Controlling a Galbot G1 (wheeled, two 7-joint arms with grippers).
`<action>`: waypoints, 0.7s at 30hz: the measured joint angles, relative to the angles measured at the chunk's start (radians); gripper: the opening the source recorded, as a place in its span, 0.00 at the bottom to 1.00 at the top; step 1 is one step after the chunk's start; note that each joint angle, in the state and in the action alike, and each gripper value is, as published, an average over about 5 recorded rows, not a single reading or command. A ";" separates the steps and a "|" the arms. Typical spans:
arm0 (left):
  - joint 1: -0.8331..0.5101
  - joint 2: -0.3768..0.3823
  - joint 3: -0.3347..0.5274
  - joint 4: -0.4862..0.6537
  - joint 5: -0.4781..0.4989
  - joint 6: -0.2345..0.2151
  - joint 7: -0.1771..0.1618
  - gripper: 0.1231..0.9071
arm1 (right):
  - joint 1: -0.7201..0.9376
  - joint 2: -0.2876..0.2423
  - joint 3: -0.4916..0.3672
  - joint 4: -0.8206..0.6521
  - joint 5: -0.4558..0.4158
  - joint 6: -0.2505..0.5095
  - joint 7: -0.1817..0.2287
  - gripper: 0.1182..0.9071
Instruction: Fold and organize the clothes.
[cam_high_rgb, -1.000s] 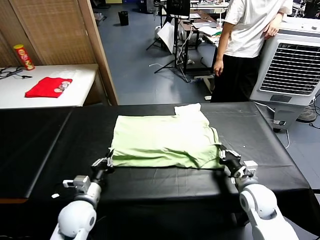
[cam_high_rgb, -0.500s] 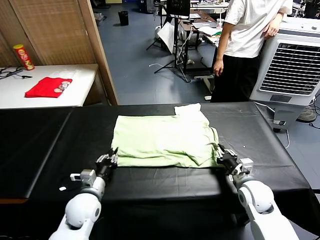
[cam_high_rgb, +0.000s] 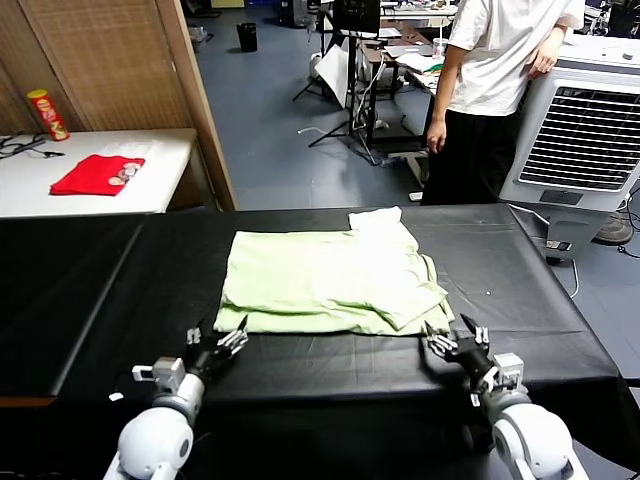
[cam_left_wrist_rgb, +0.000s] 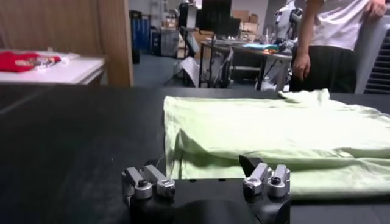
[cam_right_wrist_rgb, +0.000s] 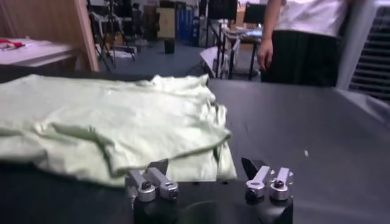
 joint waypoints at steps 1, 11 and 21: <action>-0.001 0.000 -0.001 0.005 -0.004 0.001 0.002 0.83 | 0.000 0.002 -0.002 -0.001 -0.001 0.000 0.001 0.40; 0.012 -0.006 0.001 0.007 0.005 0.004 -0.006 0.19 | -0.022 -0.006 -0.005 0.034 0.012 -0.056 0.036 0.01; 0.119 0.051 -0.017 -0.109 0.092 0.033 -0.036 0.01 | -0.153 -0.038 0.054 0.184 0.097 -0.186 0.082 0.00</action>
